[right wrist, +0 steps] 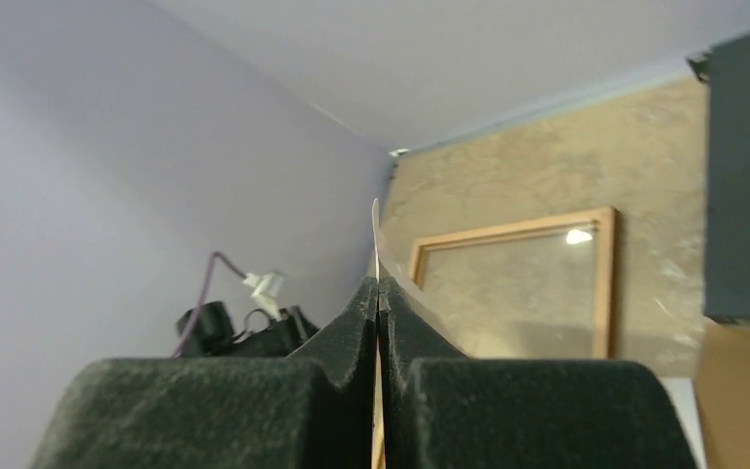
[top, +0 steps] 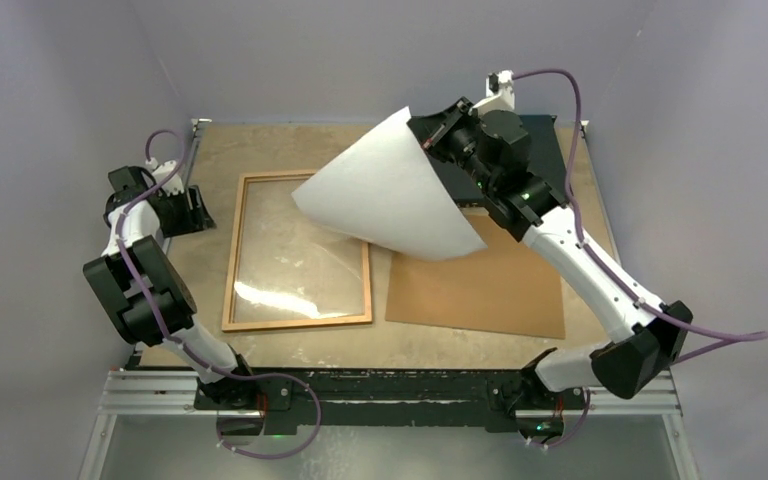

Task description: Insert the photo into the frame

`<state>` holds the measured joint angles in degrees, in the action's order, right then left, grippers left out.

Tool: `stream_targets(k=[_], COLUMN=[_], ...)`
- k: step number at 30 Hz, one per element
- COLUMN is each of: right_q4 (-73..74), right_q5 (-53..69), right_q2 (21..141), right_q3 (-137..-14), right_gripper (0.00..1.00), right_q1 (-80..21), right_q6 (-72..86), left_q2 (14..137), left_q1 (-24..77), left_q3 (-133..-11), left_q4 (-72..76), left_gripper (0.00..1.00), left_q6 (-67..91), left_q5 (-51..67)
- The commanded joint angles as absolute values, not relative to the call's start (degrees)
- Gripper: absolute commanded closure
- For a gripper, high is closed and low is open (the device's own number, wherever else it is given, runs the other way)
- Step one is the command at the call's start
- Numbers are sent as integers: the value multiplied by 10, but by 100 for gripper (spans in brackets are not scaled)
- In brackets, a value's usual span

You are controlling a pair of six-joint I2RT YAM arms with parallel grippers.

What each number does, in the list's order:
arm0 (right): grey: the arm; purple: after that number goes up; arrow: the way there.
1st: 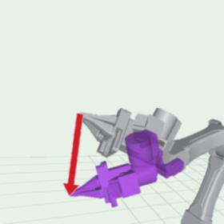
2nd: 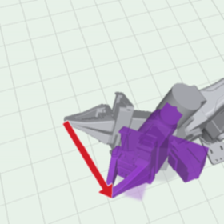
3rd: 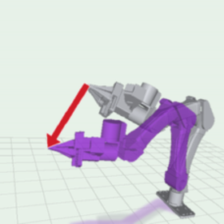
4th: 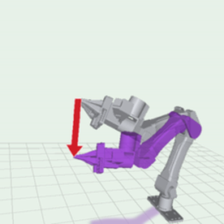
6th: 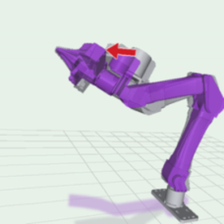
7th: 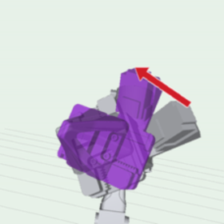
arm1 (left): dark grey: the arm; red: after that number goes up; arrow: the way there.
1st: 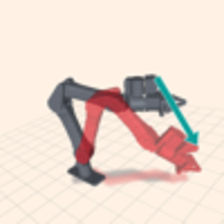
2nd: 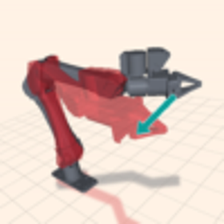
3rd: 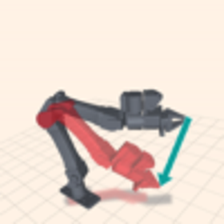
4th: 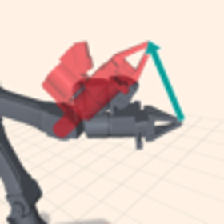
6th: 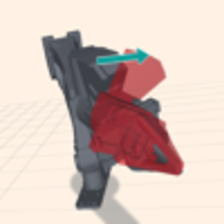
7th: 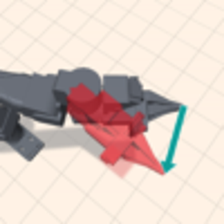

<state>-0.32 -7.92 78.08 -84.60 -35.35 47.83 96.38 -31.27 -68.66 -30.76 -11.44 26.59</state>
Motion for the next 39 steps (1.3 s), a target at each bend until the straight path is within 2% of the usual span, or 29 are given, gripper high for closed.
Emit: stream_targets(k=[1,8,14,16,22,28,39], right_q4=[-55,-32,-57,-44,-139,-148,-170], right_q5=[-54,48,164,172,191,231,271], right_q2=[790,917,968,976,976,1048,1100], right_q3=[-825,-1034,-1114,-1124,-1072,-1165,-1246], right_gripper=[100,100,100,100,100,100,100], right_q1=[-335,-383,-393,-387,-331,-332,-374], right_q6=[521,433,452,461,561,594,629], left_q2=[938,933,930,930,928,928,920], left_q1=[-317,-317,-318,-320,-327,-328,-331], left_q3=[-676,-664,-660,-660,-660,-653,-648], left_q4=[-291,-287,-285,-282,-283,-278,-277], left_gripper=[42,42,42,42,42,42,42], left_q6=[-106,-102,-99,-96,-92,-88,-85], left_q5=[273,274,259,256,254,251,249])
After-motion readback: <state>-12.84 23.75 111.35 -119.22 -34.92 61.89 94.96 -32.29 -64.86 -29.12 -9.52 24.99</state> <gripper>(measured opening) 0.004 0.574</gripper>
